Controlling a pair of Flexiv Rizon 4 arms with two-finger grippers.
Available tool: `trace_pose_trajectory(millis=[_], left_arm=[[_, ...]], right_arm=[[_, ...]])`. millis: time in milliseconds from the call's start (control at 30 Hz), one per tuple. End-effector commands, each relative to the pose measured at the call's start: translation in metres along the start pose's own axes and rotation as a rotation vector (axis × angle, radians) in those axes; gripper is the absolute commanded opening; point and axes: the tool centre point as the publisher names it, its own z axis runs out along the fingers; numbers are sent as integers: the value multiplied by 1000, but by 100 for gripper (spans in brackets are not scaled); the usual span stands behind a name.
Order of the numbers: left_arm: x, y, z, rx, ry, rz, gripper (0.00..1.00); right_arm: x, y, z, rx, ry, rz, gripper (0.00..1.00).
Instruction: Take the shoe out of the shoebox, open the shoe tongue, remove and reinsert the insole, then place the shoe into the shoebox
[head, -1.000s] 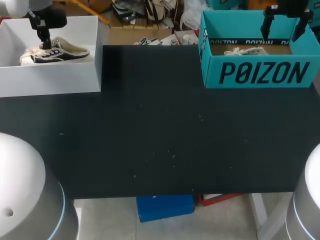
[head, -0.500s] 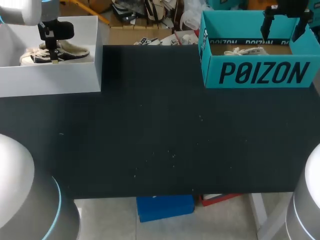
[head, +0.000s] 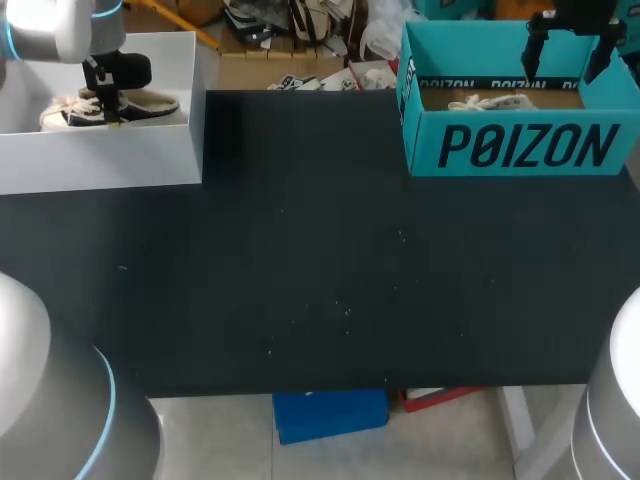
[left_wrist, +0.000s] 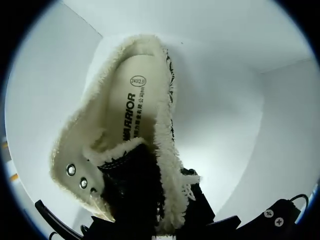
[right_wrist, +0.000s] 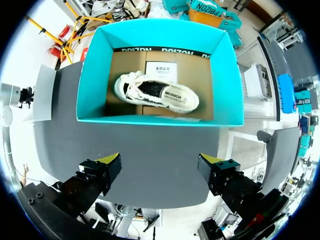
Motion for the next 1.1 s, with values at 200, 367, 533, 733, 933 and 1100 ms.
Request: trace_pose_trajectory(millis=[200,367,533,733,933,1100], left_arm=[[5,15,-57,29,-50,3,0],[15,26,-105,33,-117,-2,0],[33,31,-163,44,-208,14,0],[67,20,-240,61,-335,14,0],[120,-25,-294,40,-441,43,0],[178,-82,-318,63,-464,50,0]], right_arm=[[0,0,0,1,0,1,100],[0,0,0,1,0,1,100],[0,0,0,1,0,1,100],[0,0,0,1,0,1,100],[0,0,0,1,0,1,100],[0,0,0,1,0,1,100]])
